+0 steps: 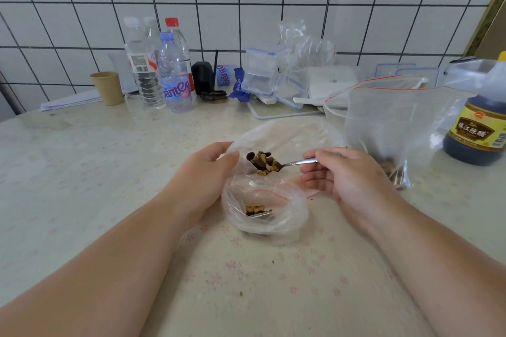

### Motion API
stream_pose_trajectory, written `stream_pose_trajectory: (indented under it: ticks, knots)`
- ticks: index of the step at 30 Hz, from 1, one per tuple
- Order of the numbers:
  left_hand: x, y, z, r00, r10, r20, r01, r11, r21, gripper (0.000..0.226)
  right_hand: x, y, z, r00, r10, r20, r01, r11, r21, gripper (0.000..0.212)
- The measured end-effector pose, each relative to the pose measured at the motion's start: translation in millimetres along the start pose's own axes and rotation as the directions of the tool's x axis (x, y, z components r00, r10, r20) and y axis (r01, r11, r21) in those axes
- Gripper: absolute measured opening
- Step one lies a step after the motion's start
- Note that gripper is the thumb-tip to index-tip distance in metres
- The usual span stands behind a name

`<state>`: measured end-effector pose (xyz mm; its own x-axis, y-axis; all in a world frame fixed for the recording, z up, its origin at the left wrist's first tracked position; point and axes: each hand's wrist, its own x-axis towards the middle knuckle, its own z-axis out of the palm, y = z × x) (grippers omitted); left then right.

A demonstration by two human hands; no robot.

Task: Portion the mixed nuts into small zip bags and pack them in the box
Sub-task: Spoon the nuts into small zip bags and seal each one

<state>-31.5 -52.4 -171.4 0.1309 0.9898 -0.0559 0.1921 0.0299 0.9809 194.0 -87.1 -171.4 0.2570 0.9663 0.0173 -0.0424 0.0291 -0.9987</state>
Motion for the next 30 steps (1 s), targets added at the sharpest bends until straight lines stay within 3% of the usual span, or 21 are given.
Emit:
stream_pose_trajectory:
  ticks: [6, 16, 20, 26, 30]
  knots:
    - [0.4, -1.0, 0.4, 1.000, 0.003, -0.026, -0.004, 1.000, -0.024, 0.023, 0.2, -7.2, 3.6, 0.988, 0.113, -0.102, -0.088, 0.972, 0.219, 0.023]
    - [-2.1, 0.3, -3.0, 0.998, -0.042, -0.043, 0.041, 0.999, -0.034, 0.023, -2.7, -17.4, -5.6, 0.981, 0.185, -0.058, -0.149, 0.911, 0.384, 0.027]
    - [-2.4, 1.1, -5.1, 0.993, -0.106, -0.057, 0.105, 0.994, -0.018, 0.033, -5.1, -22.3, -11.9, 0.987, 0.162, 0.011, -0.154, 0.911, 0.382, 0.031]
    - [-2.8, 2.9, -9.3, 0.990, -0.140, 0.009, 0.140, 0.989, -0.049, 0.021, -13.2, -30.2, -13.4, 0.978, 0.107, 0.179, -0.155, 0.946, 0.284, 0.038]
    - [-2.8, 2.3, -10.1, 0.992, -0.126, 0.027, 0.126, 0.992, -0.015, 0.023, -20.7, -30.9, -13.5, 0.963, -0.052, 0.265, 0.008, 0.986, 0.164, 0.035]
